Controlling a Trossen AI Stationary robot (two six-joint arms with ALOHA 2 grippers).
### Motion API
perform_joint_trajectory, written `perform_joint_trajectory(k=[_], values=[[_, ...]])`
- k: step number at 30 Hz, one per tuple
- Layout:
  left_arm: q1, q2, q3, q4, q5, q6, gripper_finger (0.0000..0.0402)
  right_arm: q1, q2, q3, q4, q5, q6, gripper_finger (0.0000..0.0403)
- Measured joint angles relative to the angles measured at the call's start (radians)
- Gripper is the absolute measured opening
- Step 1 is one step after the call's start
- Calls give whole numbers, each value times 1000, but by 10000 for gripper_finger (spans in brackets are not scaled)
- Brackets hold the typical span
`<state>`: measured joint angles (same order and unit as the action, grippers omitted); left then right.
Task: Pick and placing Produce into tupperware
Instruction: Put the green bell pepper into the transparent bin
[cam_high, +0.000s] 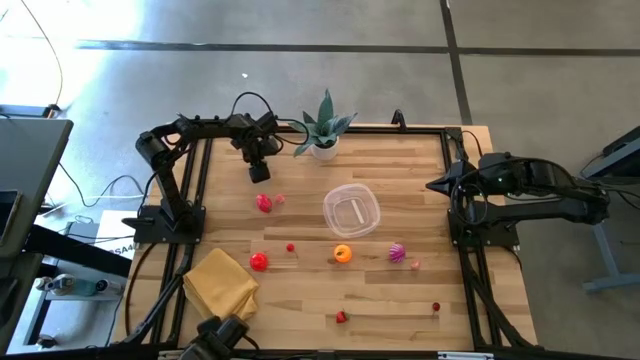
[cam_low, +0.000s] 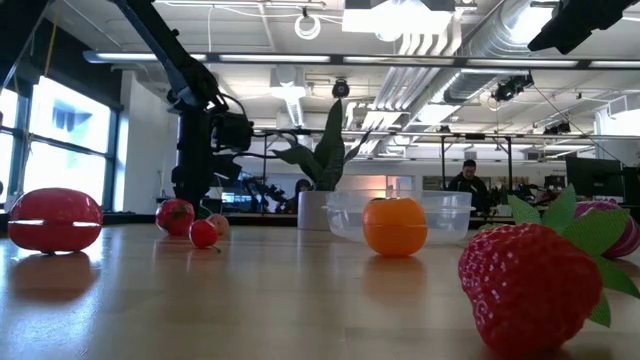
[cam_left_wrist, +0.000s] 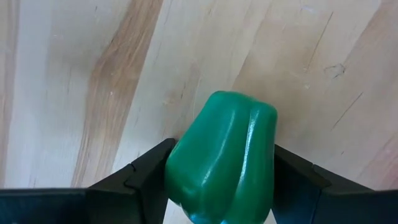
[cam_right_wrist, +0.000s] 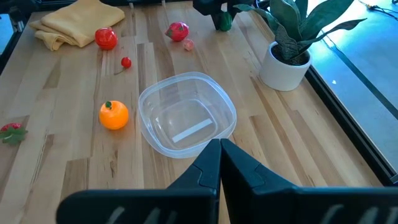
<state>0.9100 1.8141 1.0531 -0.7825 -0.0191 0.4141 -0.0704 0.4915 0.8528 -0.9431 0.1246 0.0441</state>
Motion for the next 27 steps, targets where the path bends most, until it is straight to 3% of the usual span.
perform_joint_trajectory(k=[9,18,27], values=[[0,-76,0,-37,8,-28,205,0,0,0,0,0,0,0],[-1,-249,0,-118,148,-91,199,0,0,0,0,0,0,0],[-94,-411,0,-1,204,-165,201,0,0,0,0,0,0,0]])
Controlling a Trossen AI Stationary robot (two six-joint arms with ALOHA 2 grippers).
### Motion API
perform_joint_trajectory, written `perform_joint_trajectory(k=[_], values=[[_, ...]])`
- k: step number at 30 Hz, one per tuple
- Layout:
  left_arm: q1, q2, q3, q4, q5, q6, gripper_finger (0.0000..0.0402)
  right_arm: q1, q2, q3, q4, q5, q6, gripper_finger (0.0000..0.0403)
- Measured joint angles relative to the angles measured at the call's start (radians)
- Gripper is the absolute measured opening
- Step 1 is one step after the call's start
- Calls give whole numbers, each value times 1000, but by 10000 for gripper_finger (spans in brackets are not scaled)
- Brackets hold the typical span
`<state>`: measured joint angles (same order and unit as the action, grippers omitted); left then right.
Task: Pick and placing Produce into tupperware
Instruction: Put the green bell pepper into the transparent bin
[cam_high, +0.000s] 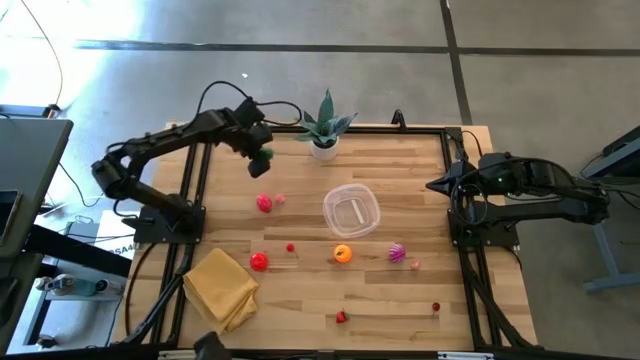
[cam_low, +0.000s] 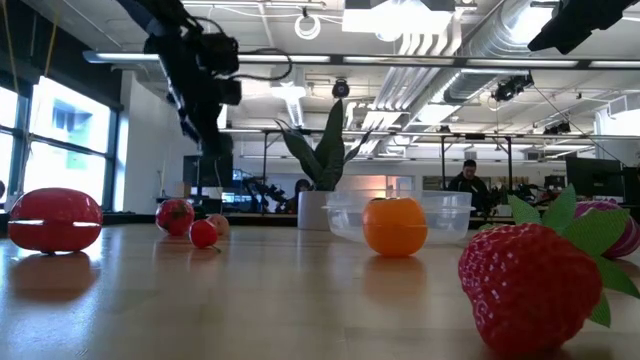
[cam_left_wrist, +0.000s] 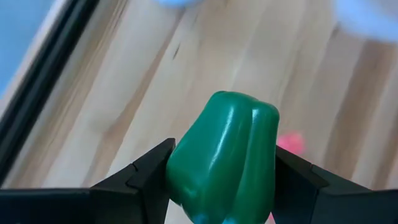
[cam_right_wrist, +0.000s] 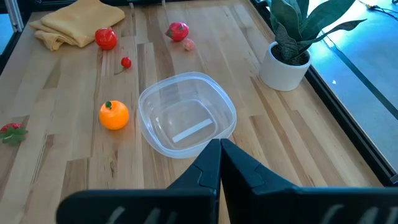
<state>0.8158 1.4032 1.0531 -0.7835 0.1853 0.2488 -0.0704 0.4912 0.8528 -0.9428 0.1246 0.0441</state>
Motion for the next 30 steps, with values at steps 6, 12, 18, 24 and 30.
perform_joint_trajectory(k=[6,12,18,24,30], values=[[-149,-37,0,133,-20,-63,203,0,0,0,0,0,0,0],[-331,-34,0,327,-88,-132,204,0,0,0,0,0,0,0],[-507,-5,2,518,-205,-171,204,0,0,0,0,0,0,0],[-570,126,64,576,-239,-193,204,0,0,0,0,0,0,0],[-576,290,213,537,-168,-194,204,0,0,0,0,0,0,0]])
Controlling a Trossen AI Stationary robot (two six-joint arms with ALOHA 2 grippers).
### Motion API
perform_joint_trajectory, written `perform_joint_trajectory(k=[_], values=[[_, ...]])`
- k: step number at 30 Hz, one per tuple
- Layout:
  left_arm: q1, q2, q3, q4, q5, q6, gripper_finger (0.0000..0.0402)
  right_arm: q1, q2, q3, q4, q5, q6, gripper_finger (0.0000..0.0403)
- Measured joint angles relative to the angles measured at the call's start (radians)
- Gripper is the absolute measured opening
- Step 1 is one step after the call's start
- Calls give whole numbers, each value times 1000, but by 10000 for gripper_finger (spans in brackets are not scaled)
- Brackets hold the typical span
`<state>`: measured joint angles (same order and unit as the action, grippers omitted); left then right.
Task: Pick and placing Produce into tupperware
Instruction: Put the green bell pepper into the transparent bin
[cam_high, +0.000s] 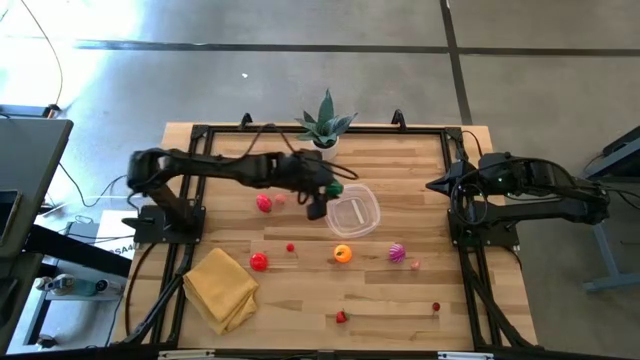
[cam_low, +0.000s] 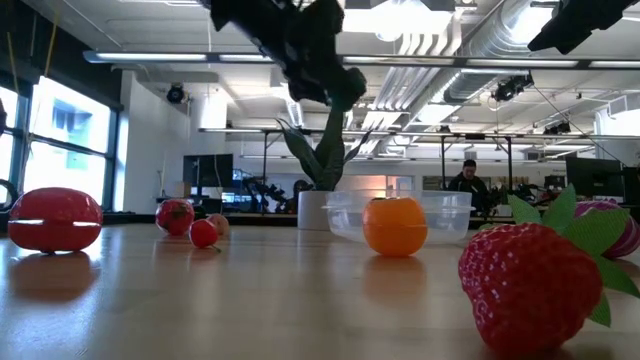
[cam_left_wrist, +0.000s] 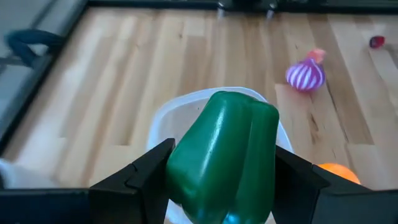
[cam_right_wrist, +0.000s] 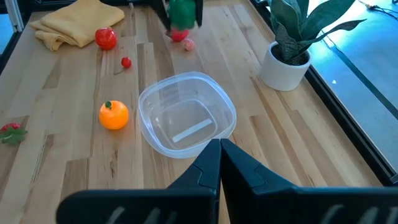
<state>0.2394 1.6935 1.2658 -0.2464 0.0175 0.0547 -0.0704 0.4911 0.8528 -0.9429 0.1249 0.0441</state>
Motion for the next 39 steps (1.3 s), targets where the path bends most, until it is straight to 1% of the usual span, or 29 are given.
perform_joint_trajectory(k=[4,9,15,17,18,22,31,39], values=[[-1,123,100,-72,39,0,204,0,0,0,0,0,0,0],[-13,250,229,-152,35,13,204,0,0,0,0,0,0,0],[-20,395,413,-352,16,20,204,0,0,0,-2,0,0,0],[-20,434,460,-392,16,26,204,0,0,0,-2,0,0,0],[-20,447,471,-422,15,27,205,0,0,0,-3,0,0,0],[-19,485,495,-456,9,32,205,0,0,0,-3,0,0,0],[-18,517,491,-480,-18,19,205,0,0,0,-3,0,0,0],[-17,543,490,-492,-14,15,205,0,0,0,-3,0,0,0]])
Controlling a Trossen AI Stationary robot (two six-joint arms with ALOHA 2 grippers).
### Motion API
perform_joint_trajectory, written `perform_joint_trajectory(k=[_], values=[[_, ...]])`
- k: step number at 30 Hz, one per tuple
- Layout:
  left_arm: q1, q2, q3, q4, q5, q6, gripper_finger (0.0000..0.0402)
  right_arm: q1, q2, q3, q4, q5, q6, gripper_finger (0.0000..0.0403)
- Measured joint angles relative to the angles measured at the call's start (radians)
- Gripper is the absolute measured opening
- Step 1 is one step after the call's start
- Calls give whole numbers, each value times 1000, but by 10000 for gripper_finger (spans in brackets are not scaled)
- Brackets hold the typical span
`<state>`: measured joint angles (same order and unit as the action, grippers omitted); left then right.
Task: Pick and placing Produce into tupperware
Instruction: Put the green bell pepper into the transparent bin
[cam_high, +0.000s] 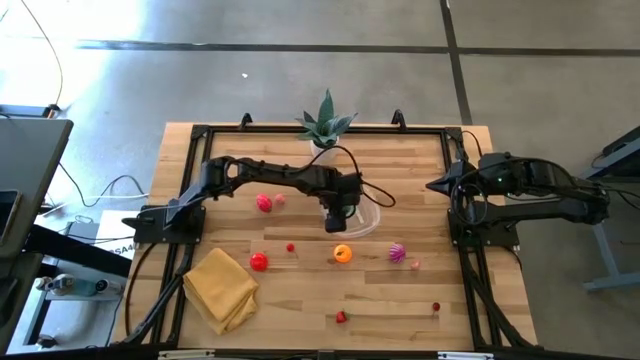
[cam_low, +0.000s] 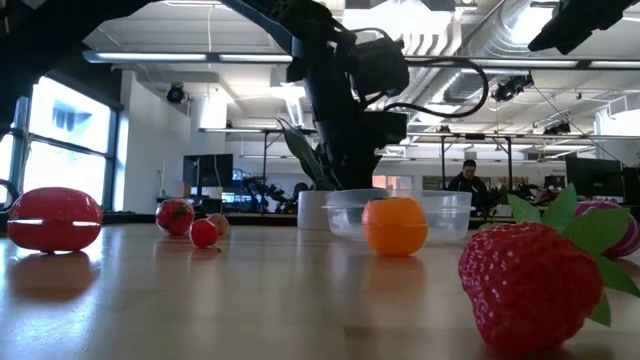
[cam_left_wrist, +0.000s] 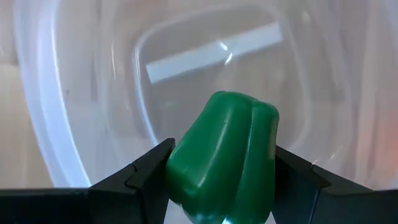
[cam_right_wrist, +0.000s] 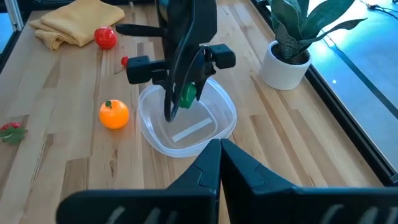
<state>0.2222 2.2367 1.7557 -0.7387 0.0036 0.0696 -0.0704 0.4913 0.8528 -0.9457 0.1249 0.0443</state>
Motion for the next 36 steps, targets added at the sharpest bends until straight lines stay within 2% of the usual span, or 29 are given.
perform_joint_trajectory(k=[21,30,36], values=[[0,28,1,11,8,-3,206,0,0,0,0,0,0,0],[0,28,1,13,11,-2,245,0,0,0,0,0,0,0],[-1,28,1,12,7,4,245,0,0,0,0,0,0,0]])
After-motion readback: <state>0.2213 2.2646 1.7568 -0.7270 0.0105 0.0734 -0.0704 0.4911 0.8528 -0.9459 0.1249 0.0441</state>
